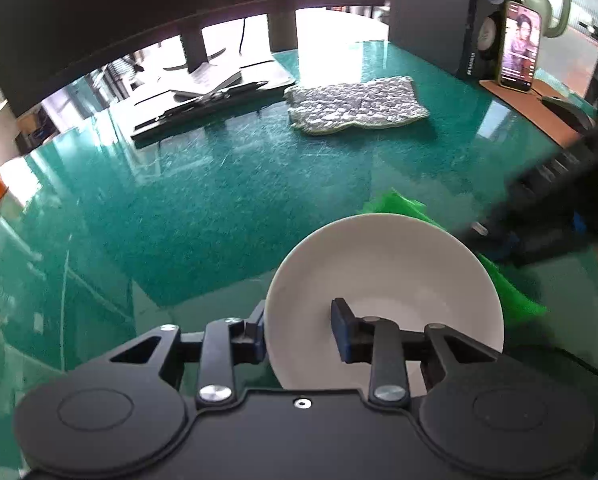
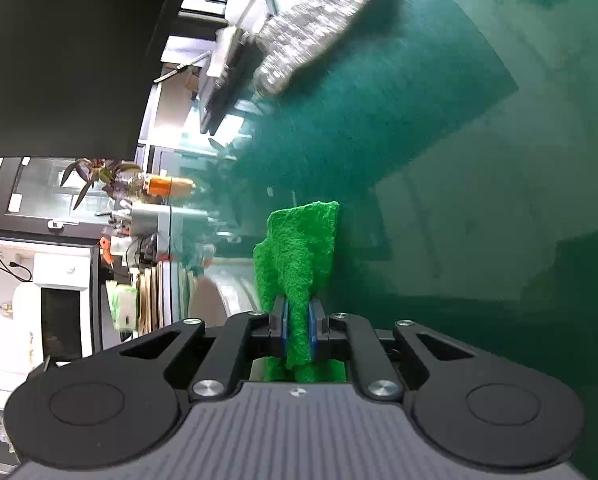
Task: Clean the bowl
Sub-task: 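Wipe the cloth across the bowl rim with the right gripper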
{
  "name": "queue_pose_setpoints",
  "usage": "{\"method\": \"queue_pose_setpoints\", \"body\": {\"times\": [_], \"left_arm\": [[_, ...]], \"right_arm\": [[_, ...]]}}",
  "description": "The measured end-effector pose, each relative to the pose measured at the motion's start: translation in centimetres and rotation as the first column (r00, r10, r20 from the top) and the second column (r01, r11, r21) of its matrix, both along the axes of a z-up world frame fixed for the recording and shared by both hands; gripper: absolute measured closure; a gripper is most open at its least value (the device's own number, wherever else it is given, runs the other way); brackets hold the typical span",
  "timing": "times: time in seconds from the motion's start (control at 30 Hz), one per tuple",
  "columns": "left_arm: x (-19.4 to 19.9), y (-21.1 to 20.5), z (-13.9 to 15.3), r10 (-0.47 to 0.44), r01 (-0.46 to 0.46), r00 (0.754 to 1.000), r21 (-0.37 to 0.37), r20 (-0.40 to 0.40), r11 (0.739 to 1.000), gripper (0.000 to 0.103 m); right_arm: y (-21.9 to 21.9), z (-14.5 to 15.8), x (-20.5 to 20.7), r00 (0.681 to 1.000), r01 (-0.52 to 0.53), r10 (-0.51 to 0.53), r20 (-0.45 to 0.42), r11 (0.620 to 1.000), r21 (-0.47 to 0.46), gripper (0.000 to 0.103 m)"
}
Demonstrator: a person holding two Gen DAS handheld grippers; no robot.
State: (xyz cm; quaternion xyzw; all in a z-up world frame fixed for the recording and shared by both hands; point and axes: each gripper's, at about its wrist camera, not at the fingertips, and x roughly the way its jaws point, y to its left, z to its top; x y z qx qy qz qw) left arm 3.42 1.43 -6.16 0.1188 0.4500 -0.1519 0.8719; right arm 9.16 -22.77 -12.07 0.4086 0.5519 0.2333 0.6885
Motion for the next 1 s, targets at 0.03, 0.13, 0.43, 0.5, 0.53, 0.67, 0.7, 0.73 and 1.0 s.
{"method": "queue_pose_setpoints", "body": {"times": [0.03,0.13,0.43,0.5,0.53,0.67,0.7,0.73,1.0], "left_arm": [[0.2,0.0,-0.1,-0.016,0.016,1.0,0.001,0.009,1.0,0.071],[0.9,0.0,-0.2,-0.06,0.06,0.998,0.006,0.023,0.998,0.071],[2.9,-0.1,-0.2,-0.184,0.184,0.983,-0.003,0.01,0.983,0.068],[3.3,-0.1,-0.2,-0.209,0.209,0.978,-0.001,0.009,0.978,0.068],[3.5,-0.2,-0.2,-0.223,0.223,0.975,0.001,0.011,0.975,0.068],[4.2,-0.4,-0.2,-0.24,0.24,0.971,0.017,0.016,0.971,0.067],[4.4,-0.4,-0.2,-0.24,0.239,0.971,0.019,0.015,0.971,0.067],[4.5,-0.3,-0.1,-0.24,0.24,0.971,0.021,0.014,0.971,0.067],[4.7,-0.5,0.1,-0.268,0.267,0.963,0.043,0.01,0.963,0.067]], "right_arm": [[0.5,0.1,0.8,1.0,-0.006,0.006,0.015,1.0,0.001,0.092],[1.5,0.4,2.3,0.999,-0.024,0.025,0.046,1.0,-0.016,0.092],[-2.1,1.0,-1.2,1.0,0.01,-0.01,0.01,1.0,-0.027,0.092],[-2.3,1.0,-2.1,1.0,0.002,-0.002,-0.006,1.0,-0.022,0.092],[-2.4,0.9,-2.8,1.0,-0.001,0.001,-0.02,1.0,-0.014,0.092],[-1.9,0.4,-2.0,1.0,0.02,-0.021,-0.019,0.999,-0.036,0.092],[-1.4,0.3,-1.0,1.0,0.028,-0.029,-0.01,0.998,-0.048,0.092],[-1.3,0.2,-0.6,1.0,0.029,-0.029,-0.006,0.998,-0.051,0.092],[0.8,0.3,4.2,0.998,0.011,-0.01,0.06,1.0,-0.012,0.092]]}}
